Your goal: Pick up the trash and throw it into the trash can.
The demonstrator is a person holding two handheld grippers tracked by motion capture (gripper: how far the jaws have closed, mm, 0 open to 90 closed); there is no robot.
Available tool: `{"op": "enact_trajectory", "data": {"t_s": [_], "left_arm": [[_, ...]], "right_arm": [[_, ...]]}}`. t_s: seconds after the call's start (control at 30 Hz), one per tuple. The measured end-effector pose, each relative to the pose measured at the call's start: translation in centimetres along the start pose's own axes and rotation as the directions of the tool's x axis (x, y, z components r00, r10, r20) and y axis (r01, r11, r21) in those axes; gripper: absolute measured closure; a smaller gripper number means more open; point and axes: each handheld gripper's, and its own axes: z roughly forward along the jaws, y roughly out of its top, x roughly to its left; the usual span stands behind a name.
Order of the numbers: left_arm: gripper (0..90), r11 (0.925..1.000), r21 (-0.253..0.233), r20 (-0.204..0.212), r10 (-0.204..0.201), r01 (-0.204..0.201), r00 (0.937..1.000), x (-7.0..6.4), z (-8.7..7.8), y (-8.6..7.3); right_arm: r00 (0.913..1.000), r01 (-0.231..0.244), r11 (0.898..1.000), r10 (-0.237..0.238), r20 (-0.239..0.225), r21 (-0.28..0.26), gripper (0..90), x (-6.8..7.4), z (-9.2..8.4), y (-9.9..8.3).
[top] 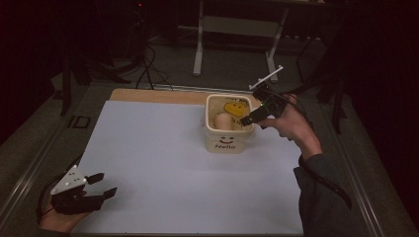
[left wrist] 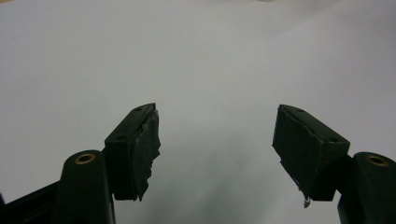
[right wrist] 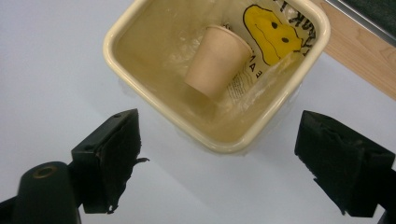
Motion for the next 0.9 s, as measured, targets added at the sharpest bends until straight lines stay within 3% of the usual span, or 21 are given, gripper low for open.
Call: {"op": "enact_trajectory", "data": {"t_s": [0.37,0.67,0.9], "left_arm": [[31.5,1.0,0.0,-0.001,-0.004,0.004,1.0,0.0,-0.2,-0.1],[31.4,1.0,-0.001,-0.001,-0.005,0.005,1.0,0.0,-0.2,-0.1],[31.4,1.0,0.0,-0.001,-0.004,0.004,1.0,0.0,-0.1,-0.2]], "right_arm": [[0.9997,-0.025,0.999,0.025,0.0,-0.039,13.6,-0.9,0.0,-2.6],[0.9998,-0.018,0.997,0.019,0.004,-0.076,13.6,-1.3,0.9,-5.2],[0.9985,-0.05,0.992,0.053,0.017,-0.118,13.6,-1.4,1.4,-7.6]]}}
